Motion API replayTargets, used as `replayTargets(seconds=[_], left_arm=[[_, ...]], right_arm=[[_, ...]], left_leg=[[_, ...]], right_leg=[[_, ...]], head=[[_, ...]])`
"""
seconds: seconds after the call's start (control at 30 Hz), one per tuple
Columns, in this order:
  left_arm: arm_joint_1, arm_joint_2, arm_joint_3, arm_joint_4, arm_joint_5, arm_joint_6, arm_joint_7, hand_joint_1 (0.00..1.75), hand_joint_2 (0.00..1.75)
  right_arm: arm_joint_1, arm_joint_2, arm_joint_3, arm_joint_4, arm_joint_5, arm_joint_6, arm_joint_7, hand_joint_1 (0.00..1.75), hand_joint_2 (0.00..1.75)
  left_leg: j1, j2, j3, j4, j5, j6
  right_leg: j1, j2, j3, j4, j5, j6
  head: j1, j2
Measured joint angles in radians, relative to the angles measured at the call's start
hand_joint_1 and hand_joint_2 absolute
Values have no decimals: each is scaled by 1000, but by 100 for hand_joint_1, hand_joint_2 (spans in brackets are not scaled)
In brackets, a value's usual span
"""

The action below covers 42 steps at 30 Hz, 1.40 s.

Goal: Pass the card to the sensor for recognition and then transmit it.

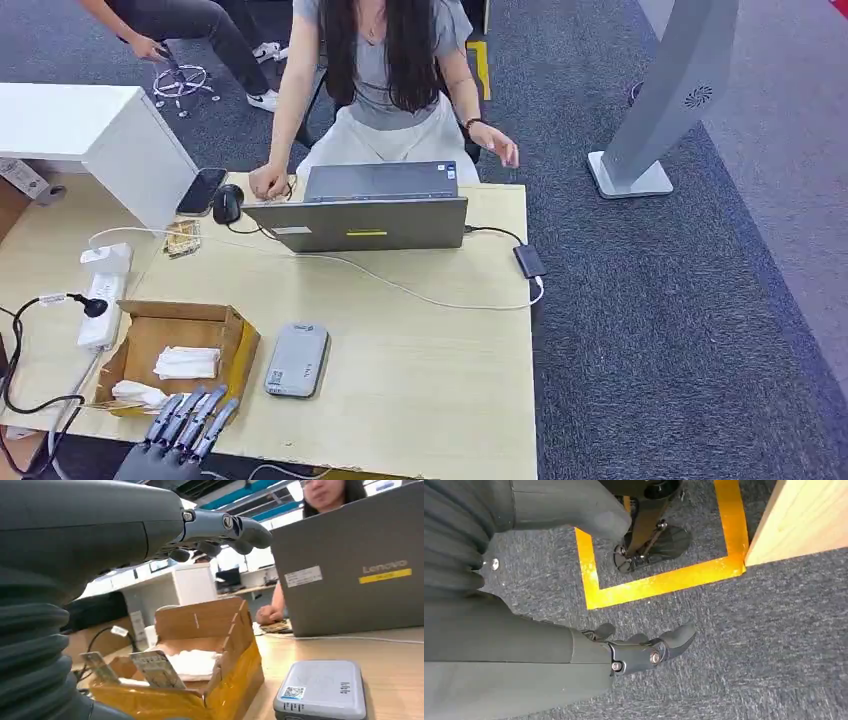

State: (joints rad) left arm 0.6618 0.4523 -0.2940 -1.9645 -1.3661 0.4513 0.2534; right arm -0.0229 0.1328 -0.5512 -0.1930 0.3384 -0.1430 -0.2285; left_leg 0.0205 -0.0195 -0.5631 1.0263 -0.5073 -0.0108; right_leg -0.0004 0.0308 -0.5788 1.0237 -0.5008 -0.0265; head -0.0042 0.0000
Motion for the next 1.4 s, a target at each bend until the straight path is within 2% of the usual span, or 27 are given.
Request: replayTargets(seconds=[0.07,0.13,0.2,0.27,0.37,0.47,0.57,0.73,0.87,1.17,1.4], left_arm=[[-2,-72,80,24,-6,-10,-119,0,175],[-8,-135,158,43,-17,-21,-212,0,175],[-21,-200,231,64,-25,-34,-283,0,175],[-34,-252,290,79,-32,-42,-320,0,175],[-43,-299,345,91,-31,-46,-330,0,175],[-49,-328,374,101,-32,-48,-333,0,175],[-58,-356,397,108,-42,-49,-364,0,175],[-109,-430,462,131,-87,-74,-457,0,175],[-153,-475,493,150,-109,-87,-468,0,175],[-214,-533,512,181,-132,-83,-476,0,175],[-246,-555,521,193,-135,-71,-472,0,175]], right_arm=[[0,0,-4,0,12,5,2,0,175],[0,0,-8,0,22,7,2,0,175],[0,0,-10,0,30,7,3,0,175],[0,0,-14,0,37,7,3,0,175],[0,0,-18,0,38,8,3,0,175],[-1,0,-21,0,38,8,3,0,175],[-1,0,-23,0,42,10,3,0,175],[-1,0,-29,-1,61,26,2,0,175],[-2,0,-31,-2,68,28,1,0,175],[-5,0,-35,-8,74,38,-5,0,175],[-6,0,-51,-10,84,37,-5,0,175]], left_leg=[[0,0,0,0,0,0],[0,0,0,0,0,0],[0,-1,0,0,0,0],[0,-1,0,0,0,0],[0,-1,1,0,0,0],[0,-1,1,0,0,0],[0,-1,1,0,0,0],[0,-2,1,0,0,0],[0,-2,1,0,0,0],[0,-2,1,0,0,0],[0,-2,1,0,0,0]], right_leg=[[0,0,0,0,0,0],[0,0,0,0,0,0],[-1,-1,0,0,0,0],[-1,-1,0,0,0,0],[-1,-1,0,0,0,0],[0,-1,0,0,0,0],[0,-1,0,0,0,0],[0,-2,1,0,0,0],[0,-2,1,0,0,0],[0,-2,1,0,0,0],[0,-2,1,0,0,0]], head=[[0,0],[1,0],[0,0],[0,0],[0,0],[0,0],[0,0],[0,0],[0,0],[0,0],[0,0]])
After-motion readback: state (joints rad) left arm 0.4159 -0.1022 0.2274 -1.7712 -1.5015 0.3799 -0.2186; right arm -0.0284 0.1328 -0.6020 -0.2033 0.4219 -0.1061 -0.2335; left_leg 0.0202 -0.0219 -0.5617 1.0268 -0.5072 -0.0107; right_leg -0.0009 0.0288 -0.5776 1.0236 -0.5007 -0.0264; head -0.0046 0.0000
